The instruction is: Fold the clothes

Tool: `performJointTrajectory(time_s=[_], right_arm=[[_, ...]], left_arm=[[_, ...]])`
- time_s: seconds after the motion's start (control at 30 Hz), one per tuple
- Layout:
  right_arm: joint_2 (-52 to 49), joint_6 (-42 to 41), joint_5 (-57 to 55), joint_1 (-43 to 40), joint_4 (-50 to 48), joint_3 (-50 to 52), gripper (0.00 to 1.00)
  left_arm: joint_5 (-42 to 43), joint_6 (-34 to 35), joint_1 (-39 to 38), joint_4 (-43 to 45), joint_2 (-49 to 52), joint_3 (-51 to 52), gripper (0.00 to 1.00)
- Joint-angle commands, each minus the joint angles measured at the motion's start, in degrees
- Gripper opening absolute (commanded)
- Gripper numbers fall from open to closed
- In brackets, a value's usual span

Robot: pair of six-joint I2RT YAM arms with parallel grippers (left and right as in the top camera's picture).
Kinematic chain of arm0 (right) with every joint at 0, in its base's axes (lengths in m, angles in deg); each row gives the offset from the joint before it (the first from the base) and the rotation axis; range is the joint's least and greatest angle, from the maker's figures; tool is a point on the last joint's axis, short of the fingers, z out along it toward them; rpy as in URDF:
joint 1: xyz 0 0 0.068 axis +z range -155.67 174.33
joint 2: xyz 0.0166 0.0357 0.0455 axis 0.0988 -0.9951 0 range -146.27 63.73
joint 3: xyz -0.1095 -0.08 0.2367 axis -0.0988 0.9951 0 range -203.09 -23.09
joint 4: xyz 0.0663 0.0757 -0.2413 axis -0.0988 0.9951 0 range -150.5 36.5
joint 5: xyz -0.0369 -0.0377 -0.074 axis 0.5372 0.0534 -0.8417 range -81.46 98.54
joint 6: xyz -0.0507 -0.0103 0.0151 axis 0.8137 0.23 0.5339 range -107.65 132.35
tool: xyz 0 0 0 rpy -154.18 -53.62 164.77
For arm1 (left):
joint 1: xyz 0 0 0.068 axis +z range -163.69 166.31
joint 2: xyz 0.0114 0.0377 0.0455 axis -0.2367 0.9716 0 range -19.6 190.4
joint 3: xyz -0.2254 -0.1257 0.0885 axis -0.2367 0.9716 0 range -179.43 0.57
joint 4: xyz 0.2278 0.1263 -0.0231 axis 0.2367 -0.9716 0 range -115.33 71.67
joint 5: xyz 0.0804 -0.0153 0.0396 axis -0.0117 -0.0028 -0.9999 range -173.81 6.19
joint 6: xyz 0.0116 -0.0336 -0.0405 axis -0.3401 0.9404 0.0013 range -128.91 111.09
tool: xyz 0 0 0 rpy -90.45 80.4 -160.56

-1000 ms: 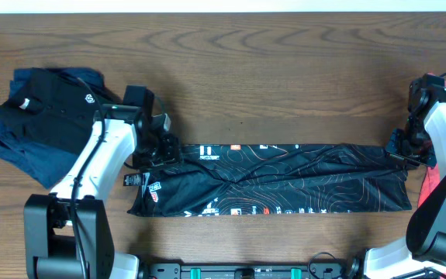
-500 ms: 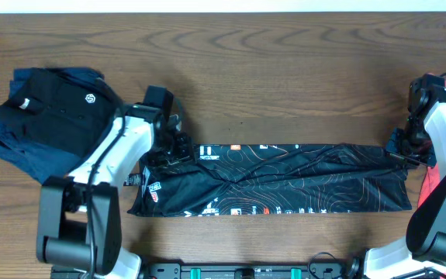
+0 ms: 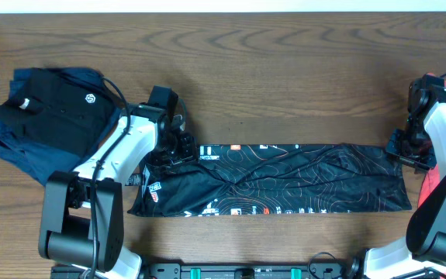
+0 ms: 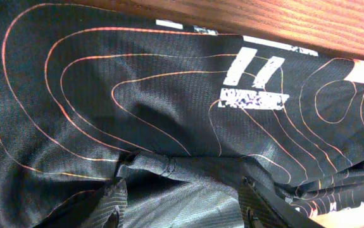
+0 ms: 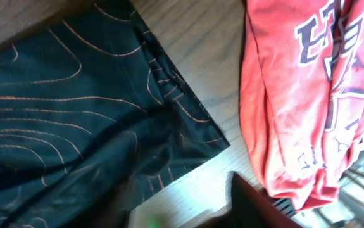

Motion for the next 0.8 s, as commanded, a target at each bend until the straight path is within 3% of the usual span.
performJointTrajectory(time_s=[0.0,0.1,0.23,0.47,0.77], right_arm=[[0.9,0.4,-1.1,-1.0,0.3,0.4,0.65],[0.9,5.1,0.8,-2.1,-0.3,0.4,0.72],[0.2,16.2,13.7,-5.3,-1.4,0.4,0.79],[-3.9,17.7,14.6,-9.7,-1.9,0.4,0.8],[-10.8,19.2,12.5,-10.7,-2.6,0.4,0.81]], left_arm=[[0.1,0.5,0.0,-0.7,0.4,0.5,0.59],[0.1,-0.5,0.0,-1.4,0.4,0.5,0.59],[-2.0,-1.4,0.0,-2.6,0.0,0.4,0.59],[-8.8,-1.4,0.0,-5.0,-7.4,0.3,0.59],[-9.1,-1.4,0.0,-5.8,-12.8,0.3,0.64]])
